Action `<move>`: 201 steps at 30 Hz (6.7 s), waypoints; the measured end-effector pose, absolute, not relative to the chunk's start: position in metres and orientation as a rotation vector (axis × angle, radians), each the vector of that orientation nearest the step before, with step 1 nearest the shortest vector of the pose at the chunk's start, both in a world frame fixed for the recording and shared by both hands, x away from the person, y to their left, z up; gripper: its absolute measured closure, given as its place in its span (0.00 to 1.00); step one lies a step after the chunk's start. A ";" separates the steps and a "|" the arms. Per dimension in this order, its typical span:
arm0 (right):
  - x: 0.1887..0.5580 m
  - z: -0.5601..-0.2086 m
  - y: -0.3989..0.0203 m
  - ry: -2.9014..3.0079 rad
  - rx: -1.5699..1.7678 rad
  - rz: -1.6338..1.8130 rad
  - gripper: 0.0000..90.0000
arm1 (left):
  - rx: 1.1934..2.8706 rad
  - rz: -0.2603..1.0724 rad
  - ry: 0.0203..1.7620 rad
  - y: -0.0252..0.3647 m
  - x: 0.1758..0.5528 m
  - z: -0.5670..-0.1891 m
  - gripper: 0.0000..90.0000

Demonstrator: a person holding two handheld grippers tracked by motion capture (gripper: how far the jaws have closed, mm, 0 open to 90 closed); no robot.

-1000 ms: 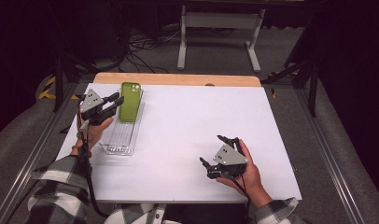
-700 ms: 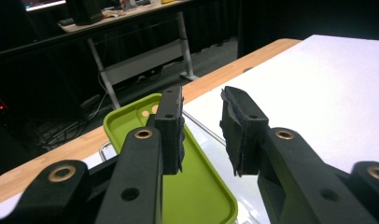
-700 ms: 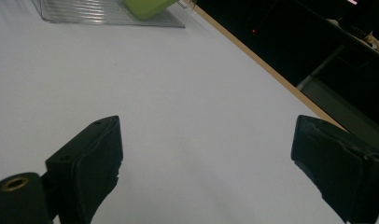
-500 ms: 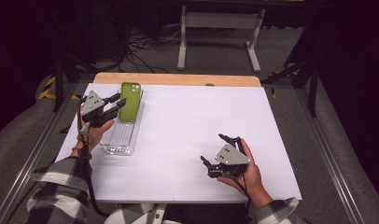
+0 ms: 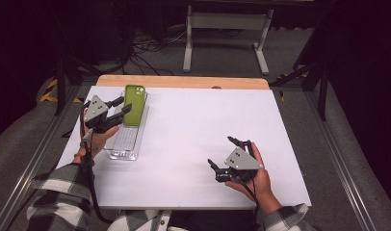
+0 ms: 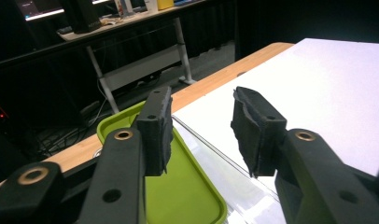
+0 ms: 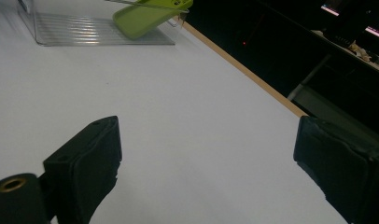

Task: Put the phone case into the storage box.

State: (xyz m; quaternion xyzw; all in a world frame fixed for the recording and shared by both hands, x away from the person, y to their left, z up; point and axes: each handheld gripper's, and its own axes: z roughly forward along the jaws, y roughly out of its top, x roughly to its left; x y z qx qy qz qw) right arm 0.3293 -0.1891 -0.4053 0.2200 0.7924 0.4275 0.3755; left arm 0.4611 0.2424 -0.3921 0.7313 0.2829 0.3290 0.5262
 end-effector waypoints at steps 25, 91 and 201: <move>0.328 -0.402 -0.190 2.006 0.562 1.112 0.09 | 1.735 0.798 0.669 0.233 0.448 -0.389 0.37; 0.325 -0.397 -0.191 1.978 0.549 1.140 0.08 | 1.736 0.739 0.542 0.208 0.398 -0.381 0.03; 0.316 -0.403 -0.185 2.018 0.447 1.161 0.08 | 1.858 0.657 0.481 0.193 0.329 -0.433 0.05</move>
